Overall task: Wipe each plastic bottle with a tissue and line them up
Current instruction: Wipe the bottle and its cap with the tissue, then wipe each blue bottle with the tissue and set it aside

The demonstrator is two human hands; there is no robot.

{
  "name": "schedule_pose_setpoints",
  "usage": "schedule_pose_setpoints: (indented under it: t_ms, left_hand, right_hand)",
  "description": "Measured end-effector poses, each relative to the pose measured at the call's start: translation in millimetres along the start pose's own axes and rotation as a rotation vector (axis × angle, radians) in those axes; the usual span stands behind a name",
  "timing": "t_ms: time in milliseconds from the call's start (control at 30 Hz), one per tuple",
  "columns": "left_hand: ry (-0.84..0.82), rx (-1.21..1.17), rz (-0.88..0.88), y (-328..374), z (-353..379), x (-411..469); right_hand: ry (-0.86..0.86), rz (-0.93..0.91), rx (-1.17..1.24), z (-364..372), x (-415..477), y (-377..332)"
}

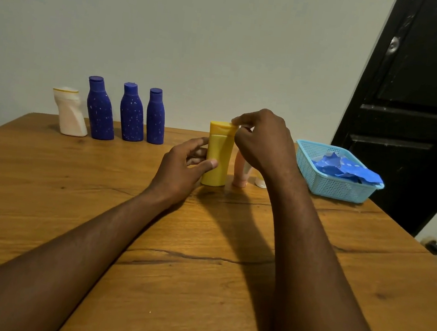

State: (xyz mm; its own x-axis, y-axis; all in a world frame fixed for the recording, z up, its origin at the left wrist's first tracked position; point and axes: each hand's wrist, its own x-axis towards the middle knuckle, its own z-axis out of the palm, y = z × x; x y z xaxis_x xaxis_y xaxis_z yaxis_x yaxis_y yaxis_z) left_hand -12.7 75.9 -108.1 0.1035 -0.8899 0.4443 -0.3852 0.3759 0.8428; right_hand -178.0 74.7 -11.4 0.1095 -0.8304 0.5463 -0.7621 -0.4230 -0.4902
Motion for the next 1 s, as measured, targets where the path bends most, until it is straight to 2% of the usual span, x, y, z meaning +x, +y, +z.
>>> schedule_pose_setpoints:
  t_ms: [167, 300, 600, 833, 1000]
  left_hand:
    - [0.003, 0.021, -0.012, -1.3, 0.8, -0.2]
    - [0.009, -0.011, -0.032, 1.5, 1.2, -1.7]
    - [0.015, -0.139, -0.083, 18.6, -9.8, -4.5]
    - [0.171, 0.061, 0.047, 35.7, -46.6, 6.3]
    - [0.315, 0.149, 0.007, 40.8, -87.4, 37.9]
  right_hand:
    - [0.008, -0.007, 0.007, -0.4, 0.7, -0.8]
    - [0.100, -0.032, 0.073, -0.8, 1.1, -1.6]
    - [0.217, -0.090, 0.301, 12.1, 0.3, -24.1]
    - [0.102, -0.274, 0.243, 17.6, 22.5, -72.3]
    - [-0.089, -0.334, 0.058, 32.6, 66.0, -97.8]
